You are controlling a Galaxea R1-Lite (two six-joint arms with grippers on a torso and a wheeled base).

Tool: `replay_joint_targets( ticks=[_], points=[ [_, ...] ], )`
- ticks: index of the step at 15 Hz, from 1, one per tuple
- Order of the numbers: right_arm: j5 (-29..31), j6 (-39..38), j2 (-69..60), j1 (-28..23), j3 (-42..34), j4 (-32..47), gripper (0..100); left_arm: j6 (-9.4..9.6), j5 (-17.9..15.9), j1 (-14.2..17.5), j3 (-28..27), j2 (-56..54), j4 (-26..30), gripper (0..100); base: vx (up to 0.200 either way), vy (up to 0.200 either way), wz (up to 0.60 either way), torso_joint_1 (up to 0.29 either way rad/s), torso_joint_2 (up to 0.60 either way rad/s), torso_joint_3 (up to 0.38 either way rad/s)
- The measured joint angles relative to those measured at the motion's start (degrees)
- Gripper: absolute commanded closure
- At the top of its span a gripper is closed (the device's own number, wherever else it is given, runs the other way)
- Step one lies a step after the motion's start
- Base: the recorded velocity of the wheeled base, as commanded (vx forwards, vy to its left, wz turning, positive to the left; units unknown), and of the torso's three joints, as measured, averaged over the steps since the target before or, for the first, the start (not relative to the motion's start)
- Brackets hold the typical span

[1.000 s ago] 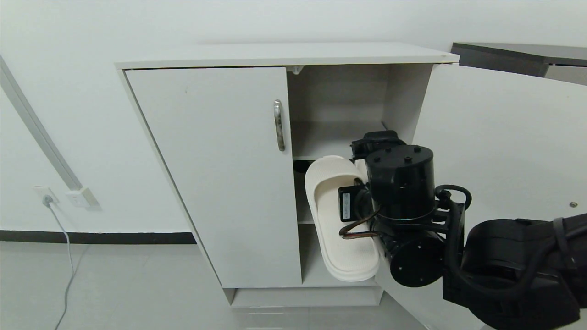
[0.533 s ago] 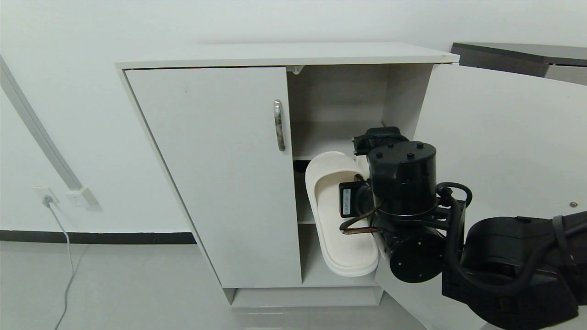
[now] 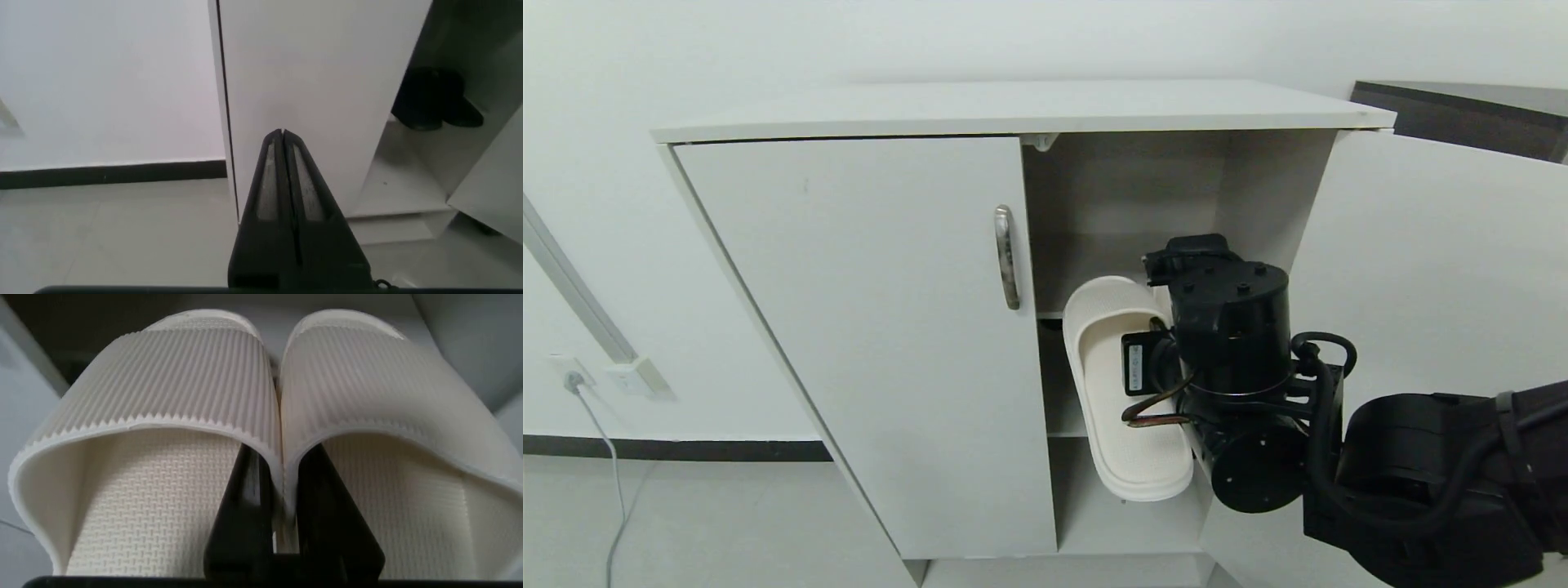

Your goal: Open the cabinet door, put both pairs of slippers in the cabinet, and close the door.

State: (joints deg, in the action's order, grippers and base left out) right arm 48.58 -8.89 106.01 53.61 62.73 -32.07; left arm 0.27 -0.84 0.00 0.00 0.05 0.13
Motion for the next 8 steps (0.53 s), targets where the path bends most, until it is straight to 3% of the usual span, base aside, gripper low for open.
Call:
replay_joint_targets(
  ticks=[2,8],
  points=[
    [0.0,0.0,0.0,-0.1,0.0,0.0,100,-0.02,0.0,0.0,0.0,0.0,0.0,100,0.200,0.000,0.00,0.000,0.00,0.005],
    [-1.3,0.4,1.1,-2.8,3.2,3.0,100,-0.09,0.1,0.0,0.0,0.0,0.0,100,0.000,0.000,0.00,0.000,0.00,0.000]
  ],
)
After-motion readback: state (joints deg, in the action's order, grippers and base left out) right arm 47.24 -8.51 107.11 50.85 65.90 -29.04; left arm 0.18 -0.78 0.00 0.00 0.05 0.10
